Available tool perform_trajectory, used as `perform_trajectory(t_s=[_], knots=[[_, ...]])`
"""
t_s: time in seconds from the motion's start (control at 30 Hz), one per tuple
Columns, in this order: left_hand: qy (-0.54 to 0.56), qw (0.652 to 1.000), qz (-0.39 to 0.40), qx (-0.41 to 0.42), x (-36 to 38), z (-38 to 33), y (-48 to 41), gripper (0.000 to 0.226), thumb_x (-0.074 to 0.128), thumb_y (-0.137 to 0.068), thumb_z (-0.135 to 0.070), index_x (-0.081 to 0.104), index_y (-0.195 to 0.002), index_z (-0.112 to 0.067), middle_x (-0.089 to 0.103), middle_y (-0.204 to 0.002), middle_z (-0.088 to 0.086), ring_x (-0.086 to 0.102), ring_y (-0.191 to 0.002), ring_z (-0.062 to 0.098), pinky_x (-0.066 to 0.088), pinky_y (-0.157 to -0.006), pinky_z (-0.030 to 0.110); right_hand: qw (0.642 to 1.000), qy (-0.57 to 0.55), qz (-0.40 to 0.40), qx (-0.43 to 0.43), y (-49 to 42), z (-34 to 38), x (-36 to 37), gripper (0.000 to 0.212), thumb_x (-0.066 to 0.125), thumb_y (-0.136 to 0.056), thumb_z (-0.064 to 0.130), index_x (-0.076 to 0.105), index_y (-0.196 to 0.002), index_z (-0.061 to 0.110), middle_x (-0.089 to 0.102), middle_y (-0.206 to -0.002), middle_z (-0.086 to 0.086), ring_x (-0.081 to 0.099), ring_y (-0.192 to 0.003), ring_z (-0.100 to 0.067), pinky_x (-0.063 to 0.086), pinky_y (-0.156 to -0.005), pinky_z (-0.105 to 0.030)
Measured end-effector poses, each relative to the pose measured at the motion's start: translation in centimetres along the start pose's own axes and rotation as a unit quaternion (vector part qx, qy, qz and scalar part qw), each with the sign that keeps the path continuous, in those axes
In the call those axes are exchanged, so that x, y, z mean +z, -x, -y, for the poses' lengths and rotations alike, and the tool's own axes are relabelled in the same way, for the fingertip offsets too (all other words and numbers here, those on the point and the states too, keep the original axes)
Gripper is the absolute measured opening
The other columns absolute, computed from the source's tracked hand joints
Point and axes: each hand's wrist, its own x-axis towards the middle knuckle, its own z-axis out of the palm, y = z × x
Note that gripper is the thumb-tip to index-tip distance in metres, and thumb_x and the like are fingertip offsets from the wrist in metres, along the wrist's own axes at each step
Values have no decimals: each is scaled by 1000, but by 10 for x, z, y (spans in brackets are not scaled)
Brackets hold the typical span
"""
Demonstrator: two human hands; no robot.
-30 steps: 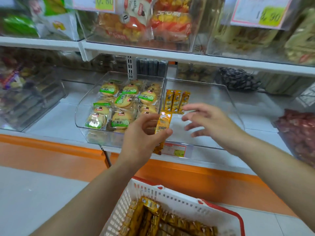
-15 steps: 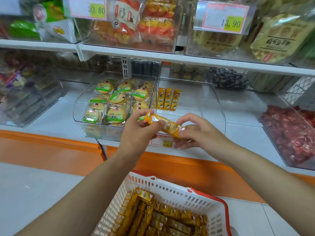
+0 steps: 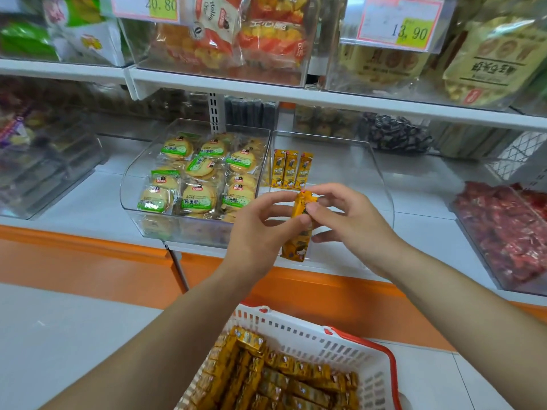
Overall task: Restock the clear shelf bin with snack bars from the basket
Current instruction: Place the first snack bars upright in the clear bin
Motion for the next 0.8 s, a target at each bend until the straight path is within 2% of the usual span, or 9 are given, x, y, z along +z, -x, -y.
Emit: perform_trajectory(t_s=[0.1,0.17,0.23,0.3,0.37,0.47,0.6,0.67,0.8], knots=[[4,1000,-11,17,-1,-2,-10,30,80,-86,-24,71,-114,-28,80,-91,-11,75,-86,4,56,-66,15,999,-34,-27,-6,-17,0,-10,16,69,-92,16,71,-107,23,69,-95,-1,73,-80,-18,61,-69,-35],[-80,995,-31,50,-7,0,-20,31,79,-88,-31,67,-117,-31,78,-94,-14,72,-90,1,56,-72,16,996,-24,-77,-29,-36,0,-21,18,70,-91,11,72,-100,26,67,-92,-1,71,-76,-15,61,-66,-31],[-202,976,-53,65,-17,6,-30,41,77,-88,-39,64,-126,-33,71,-106,-19,65,-98,0,53,-79,19,991,50,-118,-44,-61,-6,-32,21,71,-90,9,70,-97,28,66,-93,-3,70,-72,-15,61,-66,-31],[-274,957,-65,66,-26,15,-37,53,77,-87,-42,59,-135,-30,65,-120,-16,60,-104,1,48,-79,18,976,164,-138,-45,-89,-20,-40,19,72,-89,8,71,-101,22,67,-96,-6,69,-72,-20,61,-72,-37],[-331,937,-63,97,-32,24,-41,58,77,-86,-44,57,-138,-27,61,-129,-11,56,-112,5,46,-85,17,954,254,-158,-38,-118,-37,-45,21,73,-88,10,71,-108,14,70,-99,-5,68,-80,-24,56,-80,-38],[-406,900,-64,146,-35,34,-46,66,73,-83,-52,54,-140,-25,56,-138,-6,47,-128,14,38,-99,26,926,332,-177,-13,-155,-59,-46,29,71,-89,17,70,-118,13,72,-110,-7,67,-99,-25,44,-80,-25],[-458,884,-37,87,-48,46,-52,87,74,-78,-63,43,-148,-23,52,-145,-2,50,-130,20,44,-102,37,917,352,-187,18,-190,-77,-44,32,68,-92,19,68,-124,13,70,-118,-12,63,-109,-28,43,-88,-26],[-493,868,-6,53,-53,50,-53,89,69,-75,-72,43,-147,-26,55,-142,-4,58,-124,22,52,-98,42,918,347,-185,37,-203,-80,-42,33,68,-94,20,66,-126,13,68,-123,-12,62,-113,-27,42,-89,-24],[-532,844,9,68,-56,51,-52,86,56,-73,-83,45,-142,-33,61,-134,-9,65,-111,18,59,-83,42,913,353,-199,52,-217,-89,-41,34,69,-93,17,66,-126,11,66,-128,-13,61,-118,-29,43,-99,-29]])
